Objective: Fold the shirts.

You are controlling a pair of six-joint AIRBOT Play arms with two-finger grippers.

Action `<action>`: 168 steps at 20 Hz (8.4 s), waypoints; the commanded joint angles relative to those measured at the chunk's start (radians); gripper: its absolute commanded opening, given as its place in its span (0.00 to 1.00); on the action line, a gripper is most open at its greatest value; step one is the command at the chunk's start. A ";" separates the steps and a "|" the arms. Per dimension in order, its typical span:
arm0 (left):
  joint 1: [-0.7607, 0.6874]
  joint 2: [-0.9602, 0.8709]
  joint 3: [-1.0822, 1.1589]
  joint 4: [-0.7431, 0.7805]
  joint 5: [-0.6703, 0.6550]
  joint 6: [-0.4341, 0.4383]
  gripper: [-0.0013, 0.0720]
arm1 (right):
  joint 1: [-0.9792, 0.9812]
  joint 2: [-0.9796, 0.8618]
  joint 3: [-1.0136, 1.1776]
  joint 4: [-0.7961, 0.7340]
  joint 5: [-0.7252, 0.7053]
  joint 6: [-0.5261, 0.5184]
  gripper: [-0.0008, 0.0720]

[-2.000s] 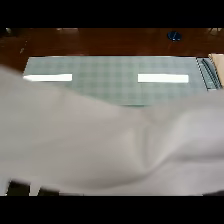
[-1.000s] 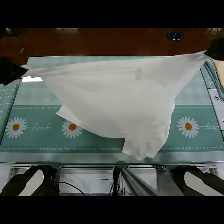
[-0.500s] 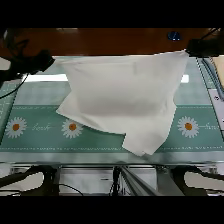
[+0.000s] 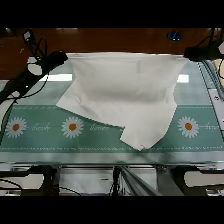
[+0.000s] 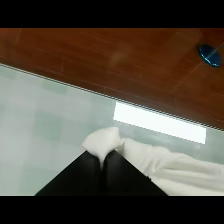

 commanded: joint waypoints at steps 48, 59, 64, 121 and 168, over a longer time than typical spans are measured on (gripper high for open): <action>0.343 -0.245 0.189 0.263 -1.332 -0.154 0.72 | -0.021 0.529 -0.218 -0.053 0.534 -0.050 0.61; 0.190 -0.379 0.353 0.276 -1.505 -0.233 0.27 | -0.021 0.670 -0.218 -0.086 0.534 -0.050 0.59; 0.192 -0.378 0.393 0.264 -1.519 -0.189 0.05 | -0.021 0.670 -0.218 -0.100 0.539 -0.051 0.59; 0.265 0.732 0.896 0.002 -1.187 -0.243 0.05 | 0.122 0.892 0.354 0.103 0.251 0.217 0.04; 0.133 -0.177 0.176 -0.078 -0.503 0.275 0.05 | 0.130 -0.461 0.391 0.179 0.138 -0.166 0.04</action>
